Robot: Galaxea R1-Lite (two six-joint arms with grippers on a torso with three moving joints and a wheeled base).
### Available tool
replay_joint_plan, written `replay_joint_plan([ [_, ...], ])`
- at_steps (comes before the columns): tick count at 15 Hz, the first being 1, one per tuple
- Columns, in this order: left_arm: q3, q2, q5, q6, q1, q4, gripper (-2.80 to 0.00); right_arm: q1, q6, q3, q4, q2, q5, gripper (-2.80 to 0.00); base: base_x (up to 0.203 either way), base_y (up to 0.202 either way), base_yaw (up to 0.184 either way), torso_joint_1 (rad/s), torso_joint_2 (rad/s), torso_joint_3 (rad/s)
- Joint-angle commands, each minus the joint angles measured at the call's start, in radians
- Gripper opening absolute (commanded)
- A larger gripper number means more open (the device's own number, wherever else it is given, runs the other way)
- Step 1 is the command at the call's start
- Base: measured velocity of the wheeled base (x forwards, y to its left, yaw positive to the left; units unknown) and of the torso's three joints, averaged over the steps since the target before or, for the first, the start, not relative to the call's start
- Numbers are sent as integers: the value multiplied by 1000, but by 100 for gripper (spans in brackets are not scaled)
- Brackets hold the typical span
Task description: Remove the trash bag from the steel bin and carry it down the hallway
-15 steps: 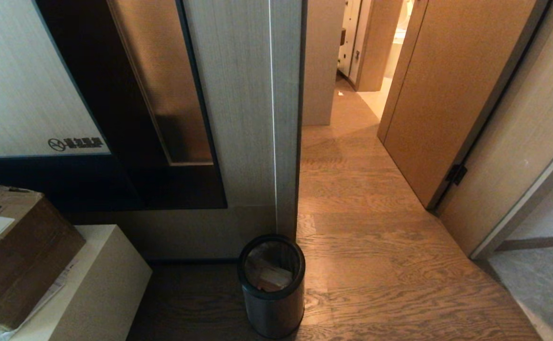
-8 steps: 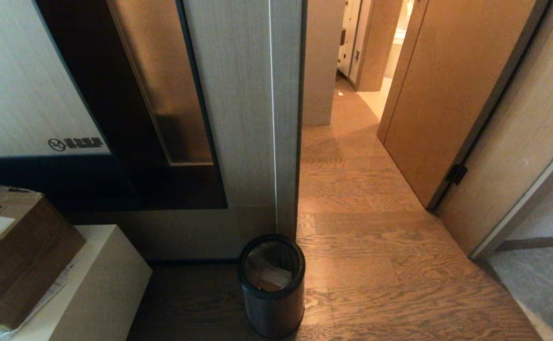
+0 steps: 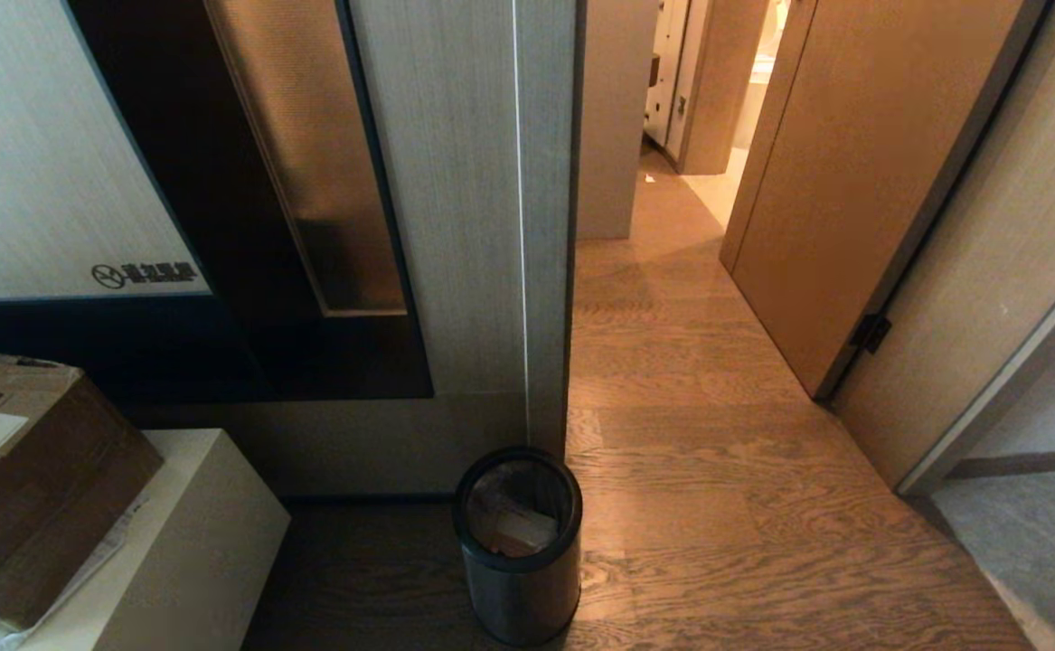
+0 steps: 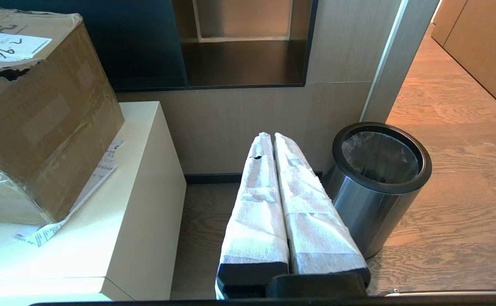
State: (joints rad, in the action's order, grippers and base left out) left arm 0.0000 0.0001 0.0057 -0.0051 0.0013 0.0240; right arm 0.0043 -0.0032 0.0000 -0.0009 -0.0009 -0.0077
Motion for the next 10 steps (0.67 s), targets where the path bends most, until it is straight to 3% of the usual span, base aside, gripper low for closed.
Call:
replay_joint_plan([
  [1,12,0,0,-1,0,1,-280,0,0,0,-1,1,0,-280,0,0,0,0,0,0],
  [10,12,0,0,-1,0,1,-280,0,0,0,-1,1,0,-280,0,0,0,0,0,0],
])
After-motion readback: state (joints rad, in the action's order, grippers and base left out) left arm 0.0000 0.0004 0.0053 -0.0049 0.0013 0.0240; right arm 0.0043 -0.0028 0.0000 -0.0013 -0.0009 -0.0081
